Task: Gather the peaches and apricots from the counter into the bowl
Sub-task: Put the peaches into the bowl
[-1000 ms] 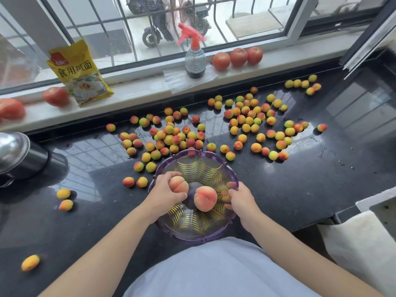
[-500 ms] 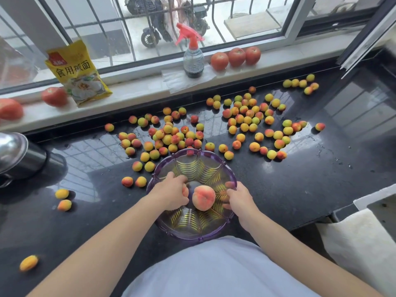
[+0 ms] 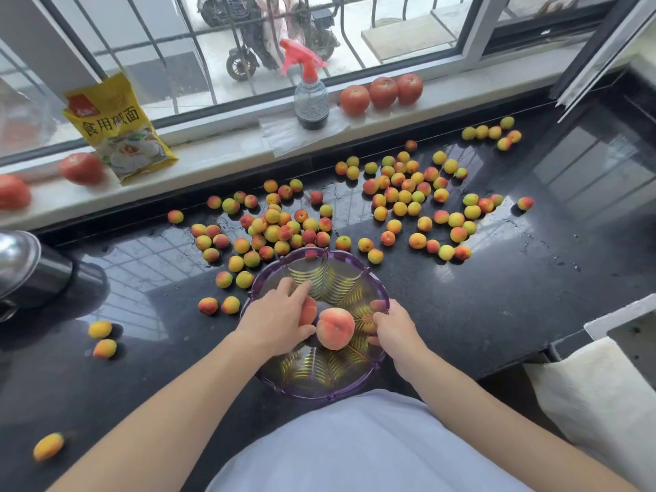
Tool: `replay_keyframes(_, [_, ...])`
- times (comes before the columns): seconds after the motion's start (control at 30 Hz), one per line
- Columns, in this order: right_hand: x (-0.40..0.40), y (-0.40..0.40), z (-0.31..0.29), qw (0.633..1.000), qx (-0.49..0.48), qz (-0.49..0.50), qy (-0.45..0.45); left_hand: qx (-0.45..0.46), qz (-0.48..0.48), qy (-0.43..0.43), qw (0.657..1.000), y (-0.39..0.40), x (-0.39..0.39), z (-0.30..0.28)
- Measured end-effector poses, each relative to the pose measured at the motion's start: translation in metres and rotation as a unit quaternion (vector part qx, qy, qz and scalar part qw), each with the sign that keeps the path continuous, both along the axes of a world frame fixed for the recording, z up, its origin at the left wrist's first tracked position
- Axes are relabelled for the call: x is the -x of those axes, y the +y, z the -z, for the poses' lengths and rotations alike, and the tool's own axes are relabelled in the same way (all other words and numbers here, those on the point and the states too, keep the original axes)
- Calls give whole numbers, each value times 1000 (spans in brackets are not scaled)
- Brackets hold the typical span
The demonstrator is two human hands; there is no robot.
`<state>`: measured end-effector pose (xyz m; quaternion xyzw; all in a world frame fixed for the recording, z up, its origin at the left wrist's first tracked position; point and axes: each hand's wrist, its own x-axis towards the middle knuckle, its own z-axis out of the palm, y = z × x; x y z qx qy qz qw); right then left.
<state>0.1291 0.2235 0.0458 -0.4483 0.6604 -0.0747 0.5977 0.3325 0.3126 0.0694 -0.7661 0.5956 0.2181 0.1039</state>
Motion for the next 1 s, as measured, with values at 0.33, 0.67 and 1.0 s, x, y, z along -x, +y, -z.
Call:
replay_keyframes(0.33, [-2,1,-2,1000,-7,-17,18,76,175,-29,981,-2,59,12])
replay_keyframes(0.67, [-2,3,-8,1000,-9,-16,19,127,18,60,990,12,58,-1])
replay_keyframes(1.0, [-2,10,-21,1000,-6,-12,7,232,-574,302,725,170,27,-1])
